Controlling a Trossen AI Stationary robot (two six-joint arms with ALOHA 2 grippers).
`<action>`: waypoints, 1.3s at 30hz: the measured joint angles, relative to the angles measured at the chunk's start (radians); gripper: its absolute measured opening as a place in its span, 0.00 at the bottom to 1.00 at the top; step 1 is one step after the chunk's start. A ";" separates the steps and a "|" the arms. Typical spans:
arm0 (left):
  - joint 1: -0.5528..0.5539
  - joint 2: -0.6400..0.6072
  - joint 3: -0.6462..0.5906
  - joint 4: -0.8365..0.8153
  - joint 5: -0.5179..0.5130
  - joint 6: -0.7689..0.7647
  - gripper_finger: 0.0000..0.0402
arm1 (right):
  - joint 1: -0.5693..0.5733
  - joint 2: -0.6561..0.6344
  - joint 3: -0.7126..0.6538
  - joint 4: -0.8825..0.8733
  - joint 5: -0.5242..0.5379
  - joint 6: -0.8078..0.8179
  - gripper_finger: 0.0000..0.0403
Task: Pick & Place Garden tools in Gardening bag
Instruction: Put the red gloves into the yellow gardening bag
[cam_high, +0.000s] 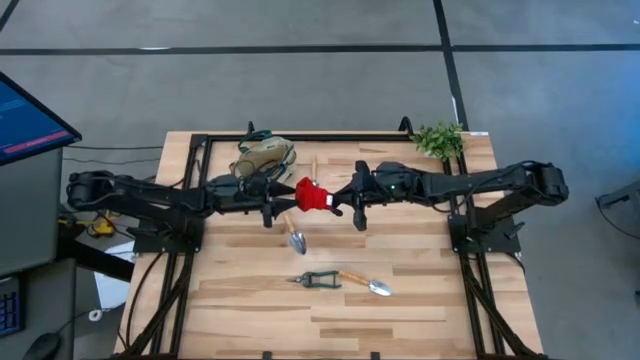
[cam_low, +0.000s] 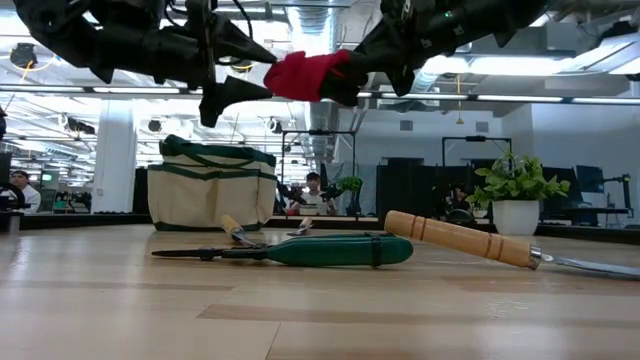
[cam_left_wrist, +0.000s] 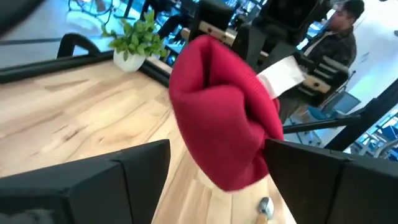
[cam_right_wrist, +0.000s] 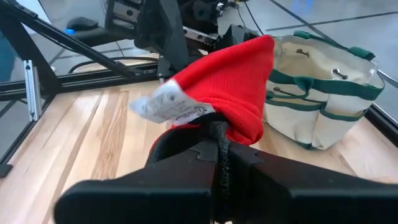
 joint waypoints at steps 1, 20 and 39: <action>0.002 0.005 0.000 0.008 0.000 -0.009 0.62 | 0.000 0.000 0.000 0.000 0.000 0.000 0.00; 0.011 0.188 0.111 0.133 0.102 -0.036 0.62 | 0.001 -0.001 0.000 0.002 -0.003 -0.015 0.00; 0.011 0.190 0.120 0.140 0.114 0.031 0.10 | 0.000 -0.001 0.000 0.010 0.003 -0.017 0.00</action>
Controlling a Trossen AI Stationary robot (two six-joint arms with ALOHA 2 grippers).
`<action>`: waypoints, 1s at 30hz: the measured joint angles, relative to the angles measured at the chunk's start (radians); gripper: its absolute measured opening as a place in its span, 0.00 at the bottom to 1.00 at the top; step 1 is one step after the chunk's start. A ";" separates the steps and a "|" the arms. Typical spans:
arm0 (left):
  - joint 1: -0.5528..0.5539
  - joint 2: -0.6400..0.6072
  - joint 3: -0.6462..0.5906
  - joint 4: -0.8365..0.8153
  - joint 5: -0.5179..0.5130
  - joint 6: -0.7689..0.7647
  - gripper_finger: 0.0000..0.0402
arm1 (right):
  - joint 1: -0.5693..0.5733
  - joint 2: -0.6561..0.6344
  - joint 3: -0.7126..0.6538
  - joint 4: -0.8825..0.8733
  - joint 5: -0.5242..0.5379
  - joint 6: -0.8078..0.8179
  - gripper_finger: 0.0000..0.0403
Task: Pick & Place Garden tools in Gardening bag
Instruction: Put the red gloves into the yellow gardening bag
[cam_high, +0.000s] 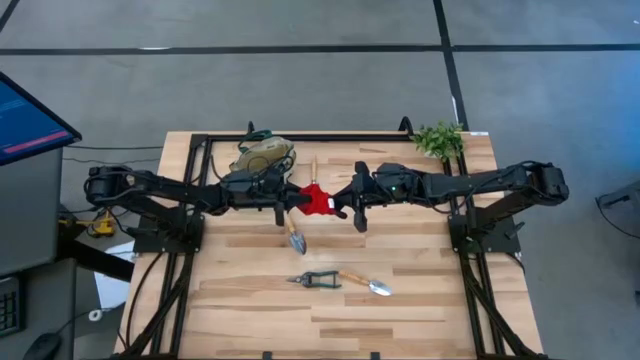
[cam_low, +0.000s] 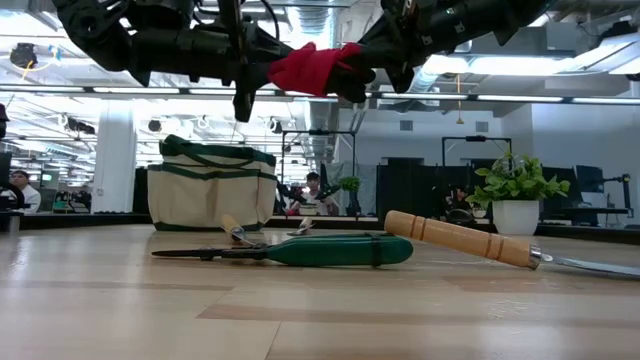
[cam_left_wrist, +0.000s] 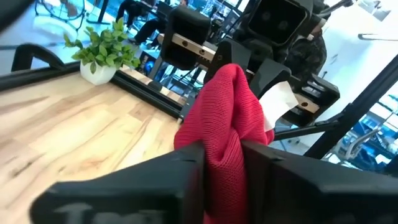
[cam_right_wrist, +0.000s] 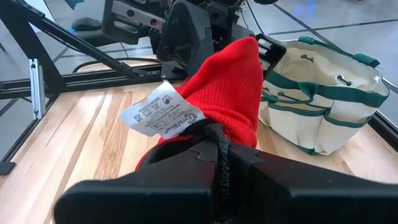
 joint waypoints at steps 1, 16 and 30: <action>0.000 0.000 0.000 0.001 0.000 0.017 0.09 | 0.000 0.000 0.000 0.000 0.000 0.000 0.00; 0.026 -0.082 -0.004 -0.024 0.003 0.194 0.05 | -0.003 -0.202 0.000 -0.158 0.006 -0.054 0.27; 0.164 -0.377 -0.008 -0.436 -0.271 0.387 0.05 | -0.005 -0.372 -0.125 -0.398 0.262 0.041 0.07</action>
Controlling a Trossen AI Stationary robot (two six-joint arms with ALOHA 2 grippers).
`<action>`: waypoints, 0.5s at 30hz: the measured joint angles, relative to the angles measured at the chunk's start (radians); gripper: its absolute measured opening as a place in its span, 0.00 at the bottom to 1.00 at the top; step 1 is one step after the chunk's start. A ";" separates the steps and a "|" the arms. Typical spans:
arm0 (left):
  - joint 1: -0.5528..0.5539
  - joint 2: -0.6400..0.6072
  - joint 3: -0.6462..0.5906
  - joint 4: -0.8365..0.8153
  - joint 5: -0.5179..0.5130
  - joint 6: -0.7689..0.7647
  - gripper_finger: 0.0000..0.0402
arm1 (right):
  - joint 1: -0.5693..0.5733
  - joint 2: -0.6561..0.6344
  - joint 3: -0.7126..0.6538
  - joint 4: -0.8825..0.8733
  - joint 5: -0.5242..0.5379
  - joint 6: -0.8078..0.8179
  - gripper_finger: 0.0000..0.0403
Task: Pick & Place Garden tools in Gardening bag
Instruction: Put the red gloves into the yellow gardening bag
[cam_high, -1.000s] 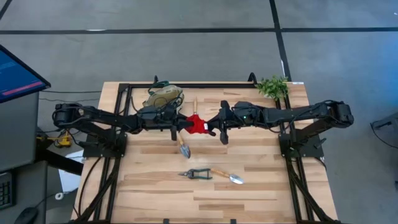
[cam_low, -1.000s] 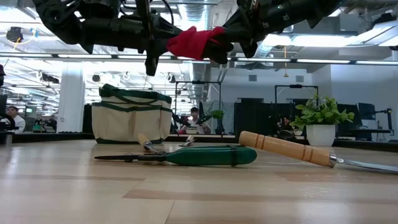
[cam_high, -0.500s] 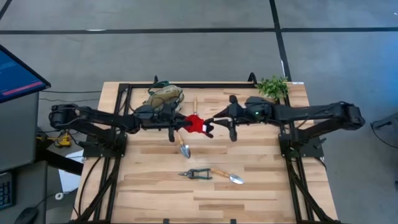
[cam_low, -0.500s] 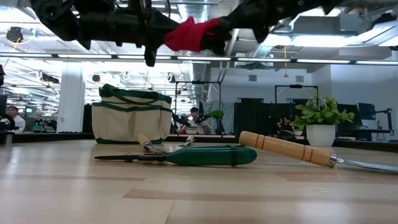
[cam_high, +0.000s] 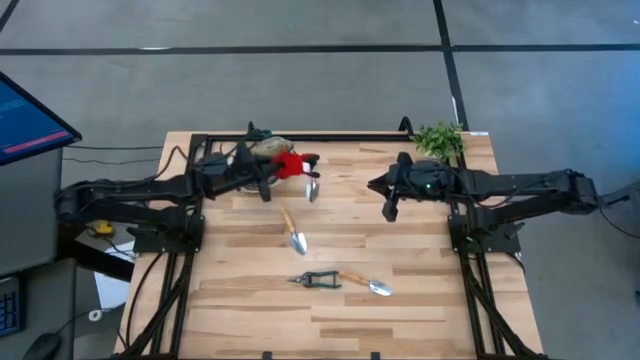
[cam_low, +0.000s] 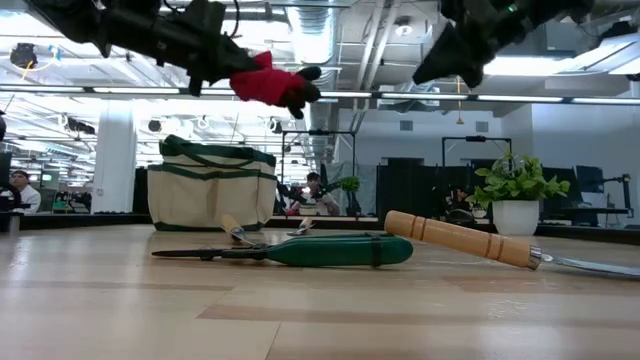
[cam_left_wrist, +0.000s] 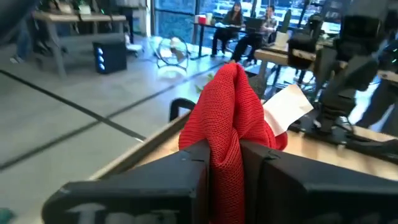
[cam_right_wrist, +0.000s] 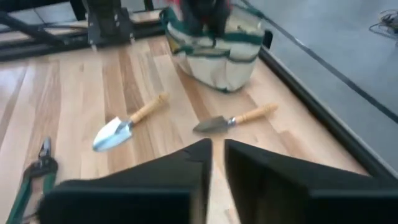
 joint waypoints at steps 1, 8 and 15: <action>0.008 -0.011 0.000 0.002 -0.006 0.015 0.05 | 0.000 -0.006 -0.017 0.007 -0.001 0.009 0.04; 0.091 -0.078 0.000 -0.067 -0.020 0.083 0.05 | 0.005 -0.082 -0.160 0.102 -0.002 0.075 0.05; 0.183 -0.123 -0.044 -0.134 -0.032 0.035 0.05 | 0.006 -0.186 -0.284 0.187 0.000 0.112 0.00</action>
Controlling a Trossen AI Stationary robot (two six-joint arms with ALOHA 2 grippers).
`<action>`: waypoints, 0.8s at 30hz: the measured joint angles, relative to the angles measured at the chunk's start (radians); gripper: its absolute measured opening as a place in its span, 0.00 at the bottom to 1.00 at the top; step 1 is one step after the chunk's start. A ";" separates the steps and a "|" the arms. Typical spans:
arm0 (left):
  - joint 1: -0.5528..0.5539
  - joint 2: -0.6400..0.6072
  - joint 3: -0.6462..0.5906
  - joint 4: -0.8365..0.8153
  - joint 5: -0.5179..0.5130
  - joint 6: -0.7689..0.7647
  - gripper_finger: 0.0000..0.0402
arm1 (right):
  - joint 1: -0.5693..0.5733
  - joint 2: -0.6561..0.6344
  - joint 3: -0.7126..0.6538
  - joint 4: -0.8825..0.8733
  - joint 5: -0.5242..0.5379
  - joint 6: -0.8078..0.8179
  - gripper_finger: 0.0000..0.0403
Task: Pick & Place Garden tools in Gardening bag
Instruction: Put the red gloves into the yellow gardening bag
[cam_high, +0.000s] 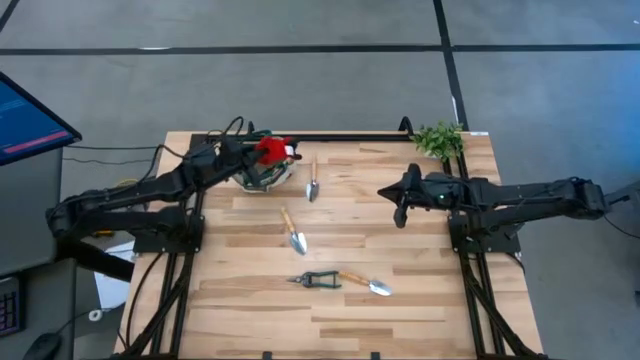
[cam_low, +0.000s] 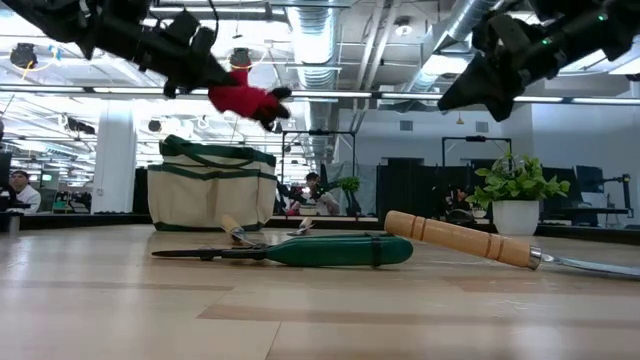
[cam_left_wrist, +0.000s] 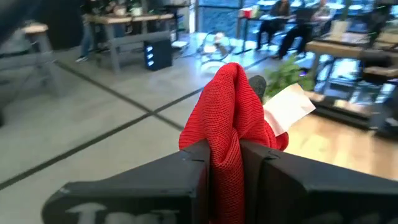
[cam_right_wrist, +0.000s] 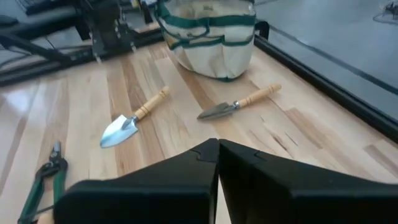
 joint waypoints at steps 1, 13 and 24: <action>0.012 -0.006 -0.017 -0.002 -0.020 -0.016 0.05 | 0.000 -0.014 -0.013 0.006 0.000 0.004 0.01; 0.071 -0.055 -0.177 0.008 -0.115 -0.178 0.06 | 0.000 -0.084 -0.069 0.050 0.001 0.007 0.01; 0.069 -0.053 -0.233 0.009 -0.115 -0.225 0.06 | 0.000 -0.083 -0.069 0.049 0.001 0.007 0.00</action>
